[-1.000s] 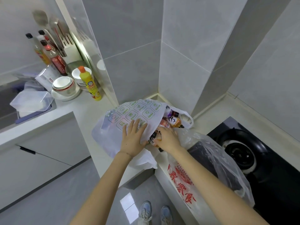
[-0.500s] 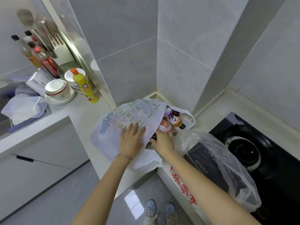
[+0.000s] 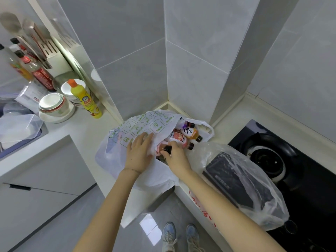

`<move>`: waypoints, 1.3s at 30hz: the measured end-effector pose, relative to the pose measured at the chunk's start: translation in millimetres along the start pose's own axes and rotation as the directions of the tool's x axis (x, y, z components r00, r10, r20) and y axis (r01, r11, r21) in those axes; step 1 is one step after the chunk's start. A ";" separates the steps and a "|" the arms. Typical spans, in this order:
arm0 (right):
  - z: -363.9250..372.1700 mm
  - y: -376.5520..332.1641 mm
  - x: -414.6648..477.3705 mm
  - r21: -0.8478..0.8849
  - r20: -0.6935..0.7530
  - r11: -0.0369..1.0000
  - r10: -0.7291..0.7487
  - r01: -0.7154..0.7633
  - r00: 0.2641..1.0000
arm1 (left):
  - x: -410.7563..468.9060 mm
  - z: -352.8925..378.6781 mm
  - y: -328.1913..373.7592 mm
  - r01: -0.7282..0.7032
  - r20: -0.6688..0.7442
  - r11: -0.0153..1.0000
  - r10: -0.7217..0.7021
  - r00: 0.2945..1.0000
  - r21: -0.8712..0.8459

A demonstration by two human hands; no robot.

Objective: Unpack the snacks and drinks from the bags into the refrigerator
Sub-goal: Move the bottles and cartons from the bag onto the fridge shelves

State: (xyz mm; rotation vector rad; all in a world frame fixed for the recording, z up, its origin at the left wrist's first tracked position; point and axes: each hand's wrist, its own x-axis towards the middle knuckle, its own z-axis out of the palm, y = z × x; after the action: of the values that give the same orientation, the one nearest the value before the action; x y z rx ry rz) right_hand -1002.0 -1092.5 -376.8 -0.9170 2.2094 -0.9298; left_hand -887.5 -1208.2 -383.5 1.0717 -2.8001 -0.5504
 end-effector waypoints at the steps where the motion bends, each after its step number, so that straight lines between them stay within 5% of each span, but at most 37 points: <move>1: -1.3 -2.9 -1.3 0.043 -0.018 0.999 -0.013 0.014 1.000 | 1.7 -3.4 4.2 -0.052 0.014 0.998 0.052 0.999 -0.020; 6: -20.3 -17.4 0.8 0.171 -0.083 0.983 -0.057 0.071 0.995 | 9.9 -15.6 15.6 -0.226 0.109 0.953 0.252 0.962 -0.203; 15: -33.1 -24.8 -3.7 0.134 -0.179 0.983 -0.104 0.129 0.978 | 10.4 -15.1 17.9 -0.097 0.023 0.968 0.105 0.994 -0.231; 24: -44.9 -44.7 -12.2 0.140 -0.279 0.964 -0.182 0.227 0.943 | 2.2 -23.2 34.9 -0.141 -0.198 0.941 0.082 0.977 -0.309; 28: -48.6 -50.7 -13.9 0.241 -0.248 0.918 -0.255 0.315 0.935 | -3.7 -43.1 53.2 -0.126 -0.217 0.847 0.013 0.976 -0.517; 32: -63.0 -40.1 -14.2 0.330 -0.227 0.898 -0.225 0.292 0.948 | -18.5 -65.4 67.0 -0.096 -0.183 0.646 -0.070 0.981 -0.758; 39: -71.2 -26.2 -4.5 0.321 -0.211 0.923 -0.149 0.212 0.966 | -39.1 -98.7 59.6 -0.104 -0.222 0.568 -0.143 0.964 -0.817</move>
State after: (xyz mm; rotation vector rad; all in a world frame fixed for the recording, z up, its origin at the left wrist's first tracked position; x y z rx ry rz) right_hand -1039.9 -1075.8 -313.0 -0.9081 2.0378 -1.4864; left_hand -874.7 -1170.8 -268.4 0.8394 -1.8606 -1.4115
